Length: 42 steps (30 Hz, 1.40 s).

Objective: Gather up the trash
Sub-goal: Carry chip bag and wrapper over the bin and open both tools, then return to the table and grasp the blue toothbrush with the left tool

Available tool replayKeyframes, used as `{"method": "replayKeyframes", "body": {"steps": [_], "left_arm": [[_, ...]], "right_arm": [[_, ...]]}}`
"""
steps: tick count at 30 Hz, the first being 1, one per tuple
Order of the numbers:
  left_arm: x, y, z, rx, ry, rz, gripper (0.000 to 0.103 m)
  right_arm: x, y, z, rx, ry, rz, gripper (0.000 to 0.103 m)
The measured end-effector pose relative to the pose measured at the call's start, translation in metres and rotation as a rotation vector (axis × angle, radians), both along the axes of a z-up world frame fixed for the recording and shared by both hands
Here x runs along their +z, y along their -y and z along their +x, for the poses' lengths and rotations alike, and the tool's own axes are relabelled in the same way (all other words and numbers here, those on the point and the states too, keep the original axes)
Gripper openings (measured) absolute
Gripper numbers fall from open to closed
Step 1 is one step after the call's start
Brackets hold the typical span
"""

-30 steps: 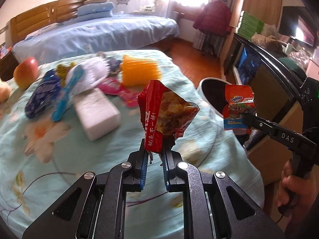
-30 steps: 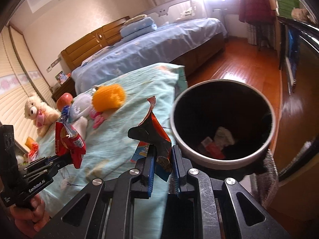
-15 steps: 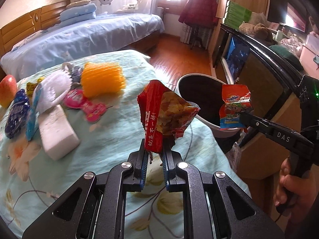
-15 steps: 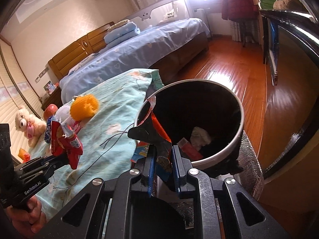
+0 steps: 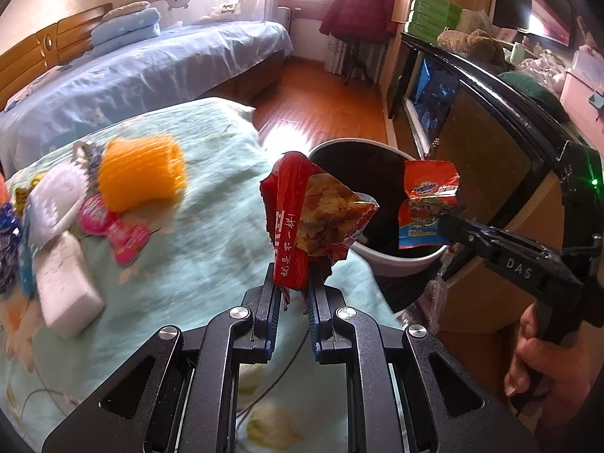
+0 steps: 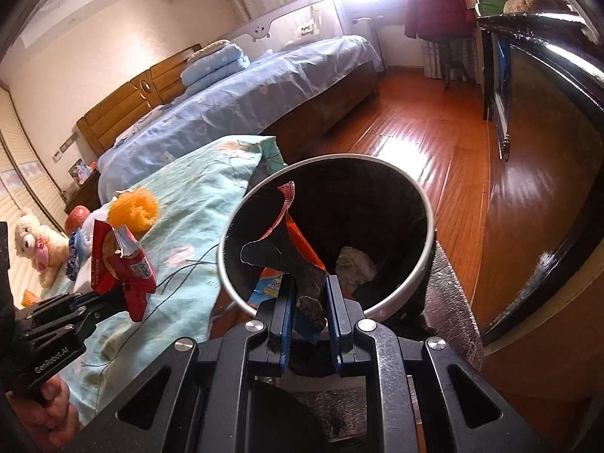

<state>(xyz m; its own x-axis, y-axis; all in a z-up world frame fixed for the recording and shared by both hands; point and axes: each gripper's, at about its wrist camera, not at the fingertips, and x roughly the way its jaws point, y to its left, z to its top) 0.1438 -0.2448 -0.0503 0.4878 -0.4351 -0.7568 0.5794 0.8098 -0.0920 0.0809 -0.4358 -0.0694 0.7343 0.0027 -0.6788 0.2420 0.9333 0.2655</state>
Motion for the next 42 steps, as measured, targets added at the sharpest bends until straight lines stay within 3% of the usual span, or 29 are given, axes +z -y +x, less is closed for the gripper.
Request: {"method": "replayKeyframes", "body": {"steps": [16, 30, 33, 35, 37, 42], "left_arm": [[-0.005, 0.066, 0.03, -0.062, -0.056, 0.013, 0.013], [-0.016, 0.079, 0.047, -0.07, -0.087, 0.02, 0.013], [-0.018, 0.081, 0.047, -0.076, -0.093, 0.019, 0.027], [-0.017, 0.08, 0.047, -0.068, -0.084, 0.021, 0.048], [-0.014, 0.075, 0.046, -0.057, -0.072, 0.018, 0.059], [-0.01, 0.048, 0.039, -0.006, -0.061, -0.005, 0.062]], "right_arm": [[0.0, 0.026, 0.023, -0.037, -0.035, -0.045, 0.016], [-0.006, 0.034, 0.034, -0.044, -0.064, -0.047, 0.016], [-0.006, 0.036, 0.034, -0.046, -0.066, -0.047, 0.02], [-0.005, 0.036, 0.034, -0.05, -0.066, -0.043, 0.021], [-0.004, 0.038, 0.034, -0.056, -0.065, -0.027, 0.026], [0.0, 0.035, 0.032, -0.052, -0.051, -0.018, 0.045]]}}
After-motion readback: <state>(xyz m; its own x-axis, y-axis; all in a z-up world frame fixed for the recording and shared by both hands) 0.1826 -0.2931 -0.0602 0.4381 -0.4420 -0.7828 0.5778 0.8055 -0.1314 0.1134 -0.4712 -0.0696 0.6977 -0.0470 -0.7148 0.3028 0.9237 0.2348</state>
